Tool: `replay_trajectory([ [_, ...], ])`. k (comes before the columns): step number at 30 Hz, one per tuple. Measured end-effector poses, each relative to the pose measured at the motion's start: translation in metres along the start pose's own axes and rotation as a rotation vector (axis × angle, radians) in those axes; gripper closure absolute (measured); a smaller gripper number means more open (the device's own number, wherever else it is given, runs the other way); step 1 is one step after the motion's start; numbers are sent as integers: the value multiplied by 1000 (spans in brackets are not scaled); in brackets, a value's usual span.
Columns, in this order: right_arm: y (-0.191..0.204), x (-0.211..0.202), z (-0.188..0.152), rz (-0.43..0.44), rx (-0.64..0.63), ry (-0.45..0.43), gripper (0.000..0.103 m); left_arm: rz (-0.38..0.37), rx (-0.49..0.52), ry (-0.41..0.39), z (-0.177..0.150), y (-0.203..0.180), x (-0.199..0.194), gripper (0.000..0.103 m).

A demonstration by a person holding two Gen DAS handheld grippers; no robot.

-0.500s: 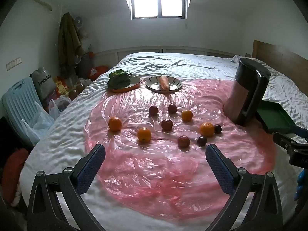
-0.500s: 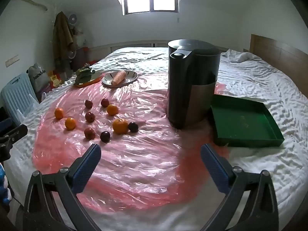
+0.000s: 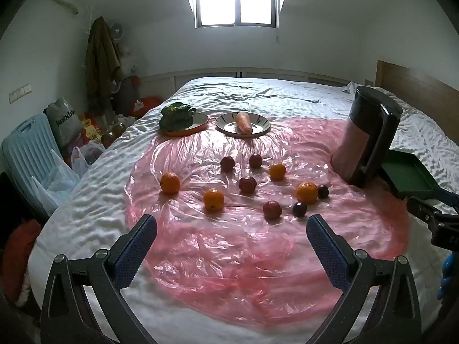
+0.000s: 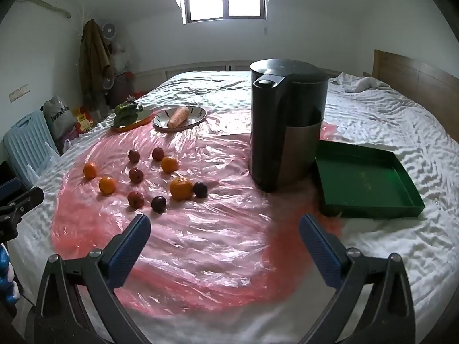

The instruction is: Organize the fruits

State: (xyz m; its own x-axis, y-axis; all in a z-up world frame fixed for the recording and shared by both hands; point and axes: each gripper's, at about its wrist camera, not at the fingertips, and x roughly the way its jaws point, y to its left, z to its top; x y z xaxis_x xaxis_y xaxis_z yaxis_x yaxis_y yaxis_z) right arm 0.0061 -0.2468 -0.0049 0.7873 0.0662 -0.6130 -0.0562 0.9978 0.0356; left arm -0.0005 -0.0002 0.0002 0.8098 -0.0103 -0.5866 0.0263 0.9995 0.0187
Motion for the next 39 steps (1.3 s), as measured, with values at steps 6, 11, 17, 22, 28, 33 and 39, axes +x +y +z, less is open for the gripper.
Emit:
replay_trajectory([
  [6,0,0,-1,1,0,0,0,-3,-1,3,0,0,0,1],
  [11,0,0,-1,0,0,-1,0,-6,1,8,-5,-3,2,1],
  [17,0,0,-1,1,0,0,0,-6,1,10,-8,-3,4,1],
  [22,-1,0,-1,0,-2,0,0,-8,5,15,-8,-5,5,1],
  [28,0,0,-1,0,0,0,0,-13,5,22,-10,-5,6,1],
  [33,-1,0,-1,1,1,0,0,-23,-7,25,-8,-3,6,1],
  [39,-1,0,-1,0,2,-1,0,-28,-21,30,-5,1,5,1],
])
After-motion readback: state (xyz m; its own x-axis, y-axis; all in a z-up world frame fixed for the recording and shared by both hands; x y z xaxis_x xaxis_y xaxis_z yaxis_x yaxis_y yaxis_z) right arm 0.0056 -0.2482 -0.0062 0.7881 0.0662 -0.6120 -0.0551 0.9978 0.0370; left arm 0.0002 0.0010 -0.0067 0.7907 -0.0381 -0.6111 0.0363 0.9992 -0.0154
